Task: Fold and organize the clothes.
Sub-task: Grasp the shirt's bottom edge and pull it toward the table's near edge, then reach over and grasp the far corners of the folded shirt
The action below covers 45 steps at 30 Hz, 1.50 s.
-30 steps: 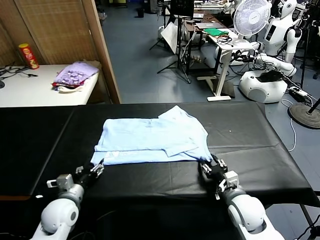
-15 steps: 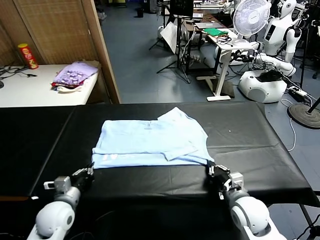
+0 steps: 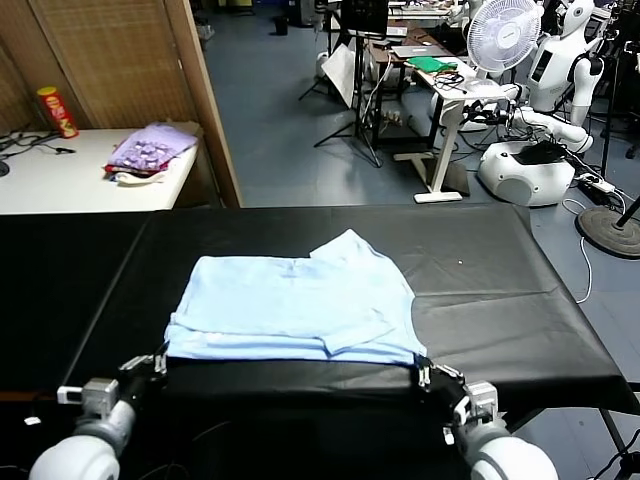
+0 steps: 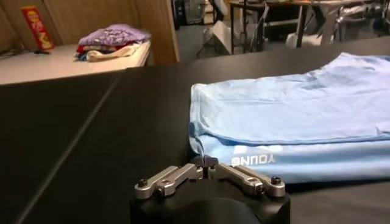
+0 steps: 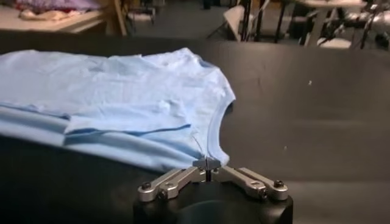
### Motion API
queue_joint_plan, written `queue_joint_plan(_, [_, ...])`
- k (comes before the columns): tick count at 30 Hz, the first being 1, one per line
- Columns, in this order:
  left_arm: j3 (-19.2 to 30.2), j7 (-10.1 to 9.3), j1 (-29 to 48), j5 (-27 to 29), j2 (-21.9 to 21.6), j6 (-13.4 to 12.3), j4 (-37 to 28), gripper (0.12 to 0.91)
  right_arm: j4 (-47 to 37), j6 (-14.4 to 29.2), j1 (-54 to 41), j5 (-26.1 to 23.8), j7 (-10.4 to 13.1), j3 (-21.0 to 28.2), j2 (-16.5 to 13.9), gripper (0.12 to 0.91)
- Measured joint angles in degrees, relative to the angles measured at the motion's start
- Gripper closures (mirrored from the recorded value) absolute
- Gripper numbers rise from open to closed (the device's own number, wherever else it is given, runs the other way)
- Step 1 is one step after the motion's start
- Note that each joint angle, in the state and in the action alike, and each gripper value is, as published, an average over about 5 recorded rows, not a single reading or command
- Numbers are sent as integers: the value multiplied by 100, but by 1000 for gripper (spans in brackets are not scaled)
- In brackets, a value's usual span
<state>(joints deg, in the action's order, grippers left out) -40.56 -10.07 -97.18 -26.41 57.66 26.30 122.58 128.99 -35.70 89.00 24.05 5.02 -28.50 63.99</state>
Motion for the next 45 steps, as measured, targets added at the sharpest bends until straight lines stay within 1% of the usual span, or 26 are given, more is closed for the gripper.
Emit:
queue_joint_plan(1, [-38, -11, -32, 48, 2, 55, 34, 676, -3, 0, -64, 46, 1, -14, -29, 325])
queue_joint_plan(2, [-77, -13, -52, 100, 4, 103, 56, 609, -22, 7, -146, 80, 4, -17, -56, 282])
queue_joint_plan(3, [-119, -7, -60, 146, 6, 150, 70, 558, -53, 22, -249, 101, 10, -7, -80, 256])
queue_joint_plan(4, [-166, 1, -59, 177, 4, 193, 75, 508, -101, 41, -371, 111, 22, 14, -99, 246])
queue_joint_plan(5, [-216, 11, -50, 182, -3, 229, 76, 441, -170, 60, -515, 116, 38, 46, -114, 235])
queue_joint_plan(8, [-358, 66, 37, -1, -66, 288, 64, 301, -496, 116, -1072, 112, 91, 222, -125, 228])
queue_joint_plan(9, [-386, 86, 99, -115, -98, 297, 49, 271, -638, 129, -1286, 109, 112, 304, -120, 228])
queue_joint_plan(11, [-386, 127, 294, -389, -179, 295, -18, 242, -959, 165, -1748, 104, 164, 497, -99, 227])
queue_joint_plan(14, [-235, 143, 812, -800, -302, 268, -267, 233, -1538, 239, -2491, 106, 300, 843, -41, 227])
queue_joint_plan(16, [-41, 103, 1291, -1050, -351, 300, -542, 233, -1969, 266, -2978, 121, 385, 1088, 4, 227])
queue_joint_plan(18, [208, 42, 1819, -1314, -380, 394, -880, 232, -2417, 255, -3451, 149, 424, 1333, 60, 227])
queue_joint_plan(21, [631, -7, 2605, -1683, -421, 578, -1418, 232, -3091, 241, -4133, 186, 415, 1691, 174, 227])
queue_joint_plan(23, [934, -8, 3097, -1834, -433, 662, -1761, 232, -3519, 249, -4541, 200, 363, 1899, 262, 227])
queue_joint_plan(27, [1498, -1, 3940, -1936, -384, 716, -2396, 232, -4303, 263, -5192, 268, 215, 2223, 444, 227])
queue_joint_plan(30, [1824, 16, 4464, -1990, -316, 750, -2847, 232, -4843, 237, -5563, 297, 121, 2393, 605, 227])
queue_joint_plan(33, [2074, 77, 4870, -2023, -251, 805, -3251, 232, -5335, 151, -5860, 294, -13, 2509, 784, 227])
queue_joint_plan(39, [2377, 112, 5407, -1994, -114, 956, -3934, 232, -6070, 99, -6258, 142, -399, 2680, 1068, 227])
queue_joint_plan(43, [2467, 138, 5586, -1958, -95, 997, -4223, 232, -6398, 123, -6398, 32, -506, 2717, 1213, 231])
queue_joint_plan(45, [2485, 156, 5646, -1956, -92, 988, -4319, 232, -6514, 134, -6438, 16, -526, 2730, 1272, 258])
